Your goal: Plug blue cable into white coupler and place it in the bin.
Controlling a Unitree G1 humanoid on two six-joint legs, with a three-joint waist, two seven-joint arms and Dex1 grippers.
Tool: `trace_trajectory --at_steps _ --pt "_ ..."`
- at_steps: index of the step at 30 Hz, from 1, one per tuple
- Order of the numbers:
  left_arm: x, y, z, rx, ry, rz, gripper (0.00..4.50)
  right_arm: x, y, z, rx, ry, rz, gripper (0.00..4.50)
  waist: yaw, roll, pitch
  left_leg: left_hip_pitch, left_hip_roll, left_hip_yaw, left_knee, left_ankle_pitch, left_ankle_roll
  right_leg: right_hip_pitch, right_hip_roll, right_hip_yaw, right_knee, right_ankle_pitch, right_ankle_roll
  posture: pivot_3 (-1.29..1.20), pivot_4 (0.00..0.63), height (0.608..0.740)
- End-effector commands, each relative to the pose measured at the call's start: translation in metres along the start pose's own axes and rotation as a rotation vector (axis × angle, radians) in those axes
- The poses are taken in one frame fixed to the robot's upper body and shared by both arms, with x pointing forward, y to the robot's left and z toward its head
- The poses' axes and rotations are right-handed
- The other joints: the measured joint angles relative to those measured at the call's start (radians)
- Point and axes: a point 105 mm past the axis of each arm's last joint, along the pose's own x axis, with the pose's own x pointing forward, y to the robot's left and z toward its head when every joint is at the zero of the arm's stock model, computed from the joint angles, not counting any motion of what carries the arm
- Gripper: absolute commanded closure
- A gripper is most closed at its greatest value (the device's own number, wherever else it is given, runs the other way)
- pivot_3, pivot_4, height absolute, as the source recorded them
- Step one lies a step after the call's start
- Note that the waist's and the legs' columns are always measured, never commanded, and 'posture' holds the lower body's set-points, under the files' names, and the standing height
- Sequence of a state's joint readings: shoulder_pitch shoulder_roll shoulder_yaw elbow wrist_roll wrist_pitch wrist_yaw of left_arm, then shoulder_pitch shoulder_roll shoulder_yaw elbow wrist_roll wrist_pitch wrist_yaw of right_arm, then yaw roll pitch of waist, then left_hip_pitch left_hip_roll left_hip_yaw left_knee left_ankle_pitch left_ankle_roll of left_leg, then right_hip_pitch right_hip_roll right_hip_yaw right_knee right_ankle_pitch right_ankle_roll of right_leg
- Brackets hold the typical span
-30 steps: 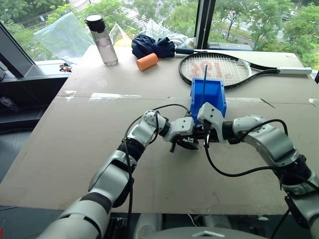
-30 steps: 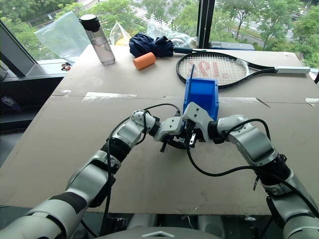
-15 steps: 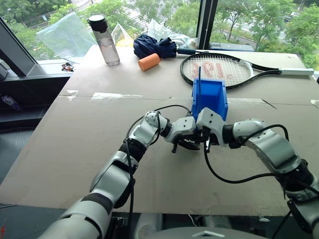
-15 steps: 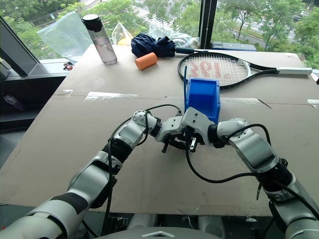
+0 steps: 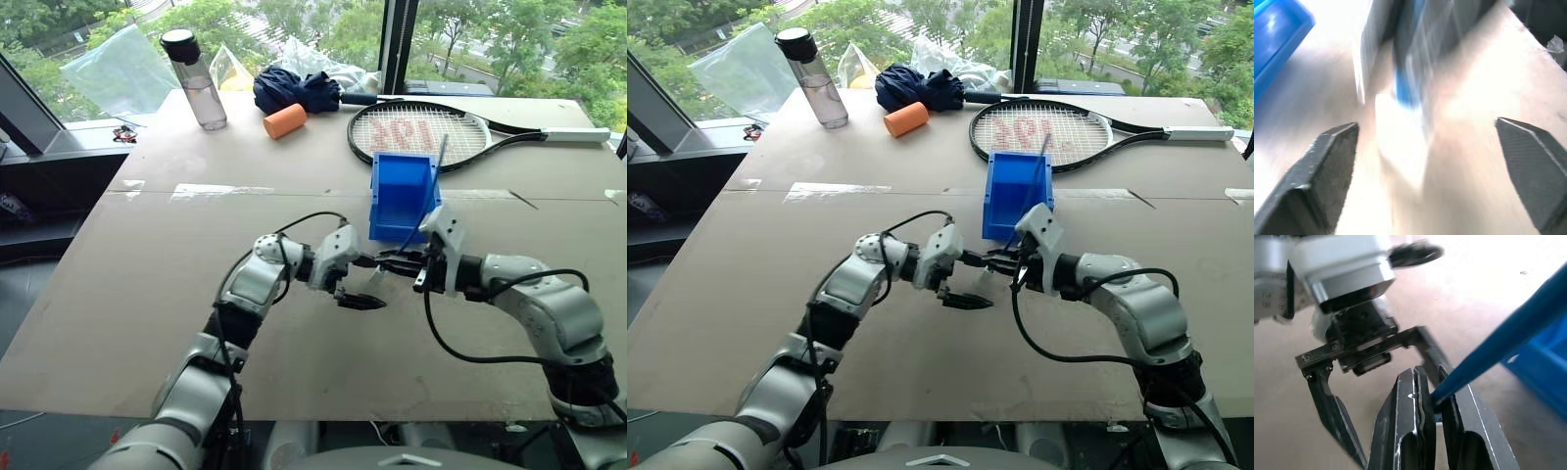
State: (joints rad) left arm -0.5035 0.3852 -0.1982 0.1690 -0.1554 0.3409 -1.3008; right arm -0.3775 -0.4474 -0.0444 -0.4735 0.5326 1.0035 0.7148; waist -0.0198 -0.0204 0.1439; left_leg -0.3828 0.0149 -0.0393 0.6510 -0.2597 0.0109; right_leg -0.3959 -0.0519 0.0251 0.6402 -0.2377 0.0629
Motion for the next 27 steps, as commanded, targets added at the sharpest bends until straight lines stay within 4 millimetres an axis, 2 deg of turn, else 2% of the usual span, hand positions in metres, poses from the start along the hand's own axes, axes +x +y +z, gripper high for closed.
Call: trace_trajectory --at_steps 1,3,5,9,12,14,17,19,21,24,27 --pt "-0.020 -0.007 0.029 0.010 -0.118 0.104 0.15 -0.017 -0.012 0.047 0.003 -0.132 -0.048 4.50 0.004 0.000 0.000 0.001 0.000 -0.001 0.000 0.000 0.000 0.000 0.000 -0.001 0.000 0.000 0.000 0.00 0.150 0.740" --pt "-0.031 -0.011 0.034 0.008 -0.147 0.166 0.15 -0.017 -0.033 0.067 0.053 -0.161 -0.111 4.50 0.005 0.001 0.001 0.001 0.000 0.000 0.000 0.000 0.000 0.000 0.000 -0.001 0.000 0.000 0.000 0.00 0.150 0.740" --pt "-0.033 -0.013 0.040 0.005 -0.176 0.202 0.15 -0.011 -0.057 0.076 0.099 -0.143 -0.180 4.50 0.006 0.001 0.001 0.001 0.000 0.001 0.000 0.000 0.000 0.001 0.000 0.000 0.000 0.000 0.000 0.00 0.150 0.740" --pt "-0.033 -0.014 0.047 0.010 -0.203 0.247 0.15 0.012 -0.097 0.071 0.149 -0.045 -0.253 4.50 0.006 0.000 0.000 0.001 -0.001 0.005 0.000 0.000 0.000 0.001 -0.001 -0.001 -0.001 0.000 -0.001 0.00 0.150 0.740" --pt "-0.031 -0.015 0.051 0.018 -0.215 0.260 0.00 0.024 -0.119 0.056 0.147 0.064 -0.288 3.36 0.005 0.000 0.001 0.000 -0.002 0.007 -0.002 0.000 0.000 0.001 -0.001 0.000 -0.002 0.000 -0.001 0.00 0.150 0.740" --pt "-0.030 -0.015 0.054 0.015 -0.227 0.269 0.00 0.023 -0.125 0.056 0.129 0.089 -0.304 2.43 0.005 0.001 0.001 0.000 -0.002 0.007 -0.002 0.000 0.000 0.000 -0.001 0.000 -0.003 0.000 -0.001 0.00 0.150 0.740" --pt "-0.029 -0.016 0.055 0.010 -0.233 0.272 0.00 0.010 -0.122 0.062 0.110 0.086 -0.287 0.92 0.008 0.002 0.001 -0.002 -0.002 0.006 -0.003 0.000 0.000 0.000 -0.001 -0.001 -0.005 0.000 0.000 0.00 0.150 0.740" --pt "-0.030 -0.017 0.054 0.000 -0.233 0.274 0.00 -0.009 -0.118 0.064 0.027 0.079 -0.302 0.03 0.011 0.002 0.002 -0.003 -0.002 0.006 -0.003 0.000 0.000 0.000 -0.002 -0.001 -0.008 0.000 0.000 0.00 0.150 0.740" --pt "-0.030 -0.019 0.052 -0.005 -0.227 0.272 0.00 -0.024 -0.110 0.067 -0.046 0.053 -0.322 0.03 0.014 0.002 0.001 -0.004 -0.003 0.004 -0.002 0.000 0.000 0.001 -0.003 -0.003 -0.010 0.000 0.000 0.00 0.150 0.740" --pt "-0.034 -0.021 0.047 -0.030 -0.223 0.271 0.00 -0.055 -0.075 0.057 -0.205 0.015 -0.290 0.03 0.016 0.002 0.001 -0.004 -0.003 0.003 -0.003 0.000 0.000 0.003 -0.003 -0.004 -0.013 0.000 0.000 0.00 0.150 0.740" --pt "-0.040 -0.025 0.040 -0.053 -0.215 0.269 0.00 -0.077 -0.038 0.040 -0.302 -0.019 -0.262 0.03 0.016 0.002 0.002 -0.004 -0.002 0.003 -0.003 0.000 0.000 0.004 -0.003 -0.004 -0.013 0.000 0.000 0.00 0.150 0.740"
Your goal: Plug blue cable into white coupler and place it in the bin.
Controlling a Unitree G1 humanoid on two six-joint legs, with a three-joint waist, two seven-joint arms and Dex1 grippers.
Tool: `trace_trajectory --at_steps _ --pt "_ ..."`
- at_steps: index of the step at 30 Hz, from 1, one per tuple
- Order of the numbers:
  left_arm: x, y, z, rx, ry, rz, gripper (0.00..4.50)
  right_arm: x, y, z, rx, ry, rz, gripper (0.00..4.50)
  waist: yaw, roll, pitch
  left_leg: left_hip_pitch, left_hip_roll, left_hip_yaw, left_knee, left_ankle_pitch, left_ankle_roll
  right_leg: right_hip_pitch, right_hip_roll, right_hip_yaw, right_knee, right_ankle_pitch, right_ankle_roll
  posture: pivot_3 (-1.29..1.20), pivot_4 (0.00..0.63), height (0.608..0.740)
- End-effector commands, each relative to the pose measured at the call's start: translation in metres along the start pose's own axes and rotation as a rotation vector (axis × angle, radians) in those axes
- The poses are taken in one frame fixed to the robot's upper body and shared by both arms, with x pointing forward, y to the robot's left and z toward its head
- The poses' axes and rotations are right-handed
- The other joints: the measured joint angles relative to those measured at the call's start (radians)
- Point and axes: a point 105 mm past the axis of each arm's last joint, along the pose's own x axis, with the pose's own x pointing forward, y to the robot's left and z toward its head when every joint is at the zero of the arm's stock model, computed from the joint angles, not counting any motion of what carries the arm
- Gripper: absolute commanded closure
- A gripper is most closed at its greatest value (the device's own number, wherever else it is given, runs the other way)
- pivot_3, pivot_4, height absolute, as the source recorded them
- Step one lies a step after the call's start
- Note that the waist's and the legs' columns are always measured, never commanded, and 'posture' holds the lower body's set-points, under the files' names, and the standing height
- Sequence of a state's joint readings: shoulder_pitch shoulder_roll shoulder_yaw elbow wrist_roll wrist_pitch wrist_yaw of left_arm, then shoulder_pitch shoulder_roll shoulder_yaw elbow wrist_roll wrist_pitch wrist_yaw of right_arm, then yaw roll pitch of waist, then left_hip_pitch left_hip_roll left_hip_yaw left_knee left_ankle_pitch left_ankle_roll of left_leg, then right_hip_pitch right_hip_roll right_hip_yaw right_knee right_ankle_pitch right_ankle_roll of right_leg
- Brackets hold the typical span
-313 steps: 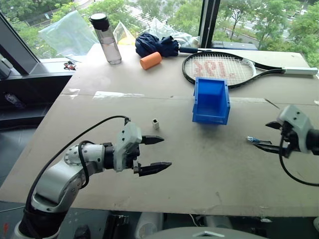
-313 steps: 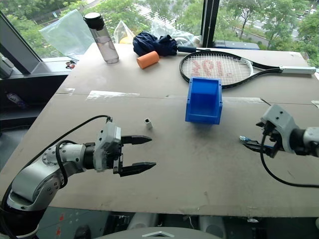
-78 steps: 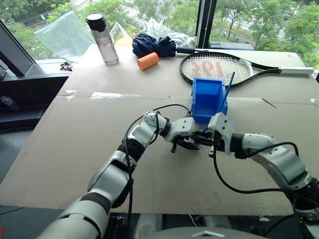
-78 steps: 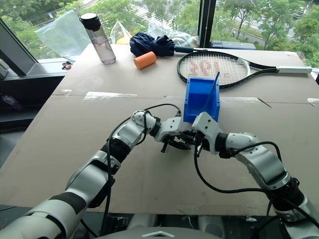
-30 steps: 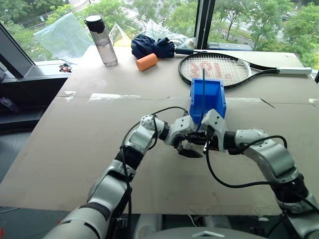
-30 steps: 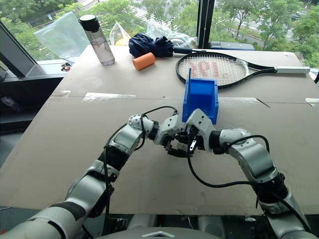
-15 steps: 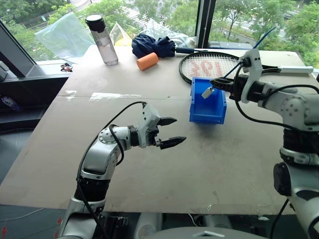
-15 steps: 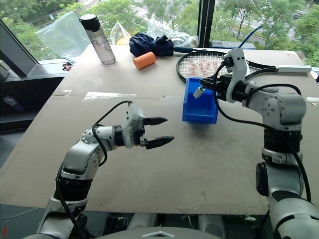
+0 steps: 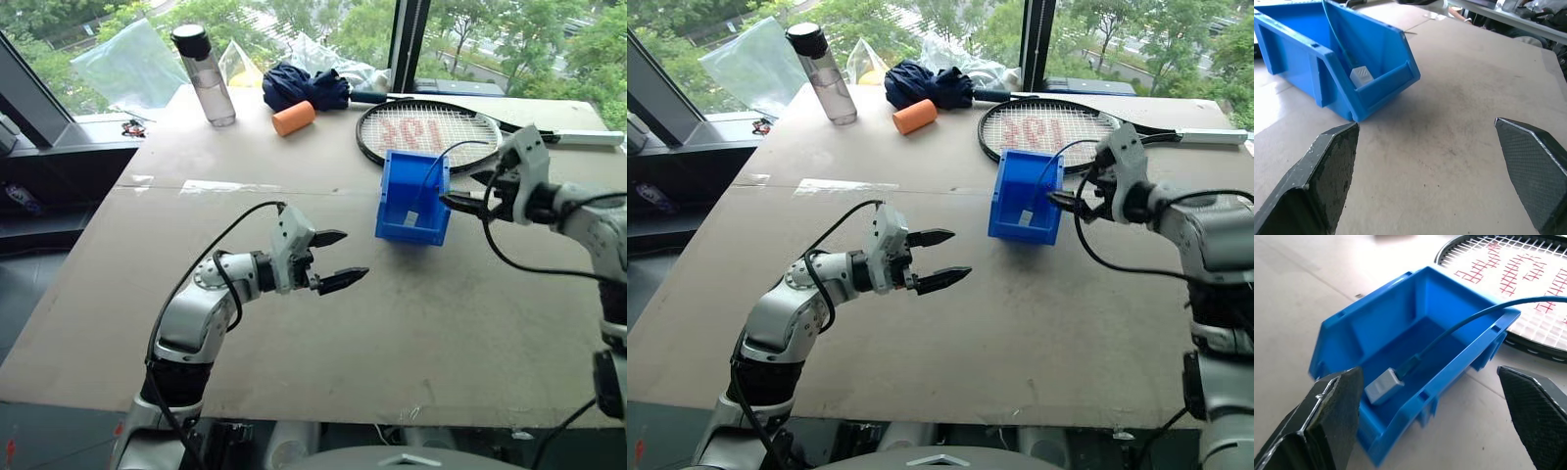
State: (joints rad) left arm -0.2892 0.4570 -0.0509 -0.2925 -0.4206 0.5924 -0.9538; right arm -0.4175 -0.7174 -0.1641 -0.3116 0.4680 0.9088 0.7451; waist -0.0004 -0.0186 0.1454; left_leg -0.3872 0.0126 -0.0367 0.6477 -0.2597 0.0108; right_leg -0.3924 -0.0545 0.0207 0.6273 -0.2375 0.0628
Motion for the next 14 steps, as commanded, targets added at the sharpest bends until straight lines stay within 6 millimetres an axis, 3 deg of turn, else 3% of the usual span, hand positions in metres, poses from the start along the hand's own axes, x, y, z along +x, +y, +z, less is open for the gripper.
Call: trace_trajectory --at_steps 1,5,9,14 --pt "-0.010 -0.007 0.004 0.013 -0.014 -0.020 0.00 -0.036 0.032 0.018 -0.185 -0.134 0.005 0.03 -0.007 0.001 0.000 0.001 0.000 0.000 0.000 0.000 0.000 0.000 0.000 0.001 0.001 0.000 0.000 0.00 0.150 0.740" --pt "-0.036 -0.010 -0.009 -0.023 0.036 -0.002 0.00 -0.074 0.050 -0.024 -0.254 -0.079 -0.073 0.03 -0.012 0.001 0.000 0.005 0.001 0.002 0.000 0.000 0.000 0.003 0.001 0.002 0.001 -0.001 0.000 0.00 0.150 0.740" --pt "-0.070 -0.015 -0.021 -0.041 0.121 0.021 0.00 -0.117 0.048 -0.067 -0.216 0.007 -0.197 0.03 -0.011 0.001 0.001 0.007 0.003 0.003 0.000 0.000 0.000 0.005 0.001 0.002 0.000 -0.005 -0.001 0.00 0.150 0.740" --pt "-0.096 -0.014 -0.027 -0.062 0.171 0.050 0.00 -0.149 0.054 -0.096 -0.213 0.089 -0.251 0.03 -0.010 0.002 0.001 0.008 0.008 0.003 0.000 0.000 0.000 0.004 0.000 0.005 -0.001 -0.006 0.000 0.00 0.150 0.740"
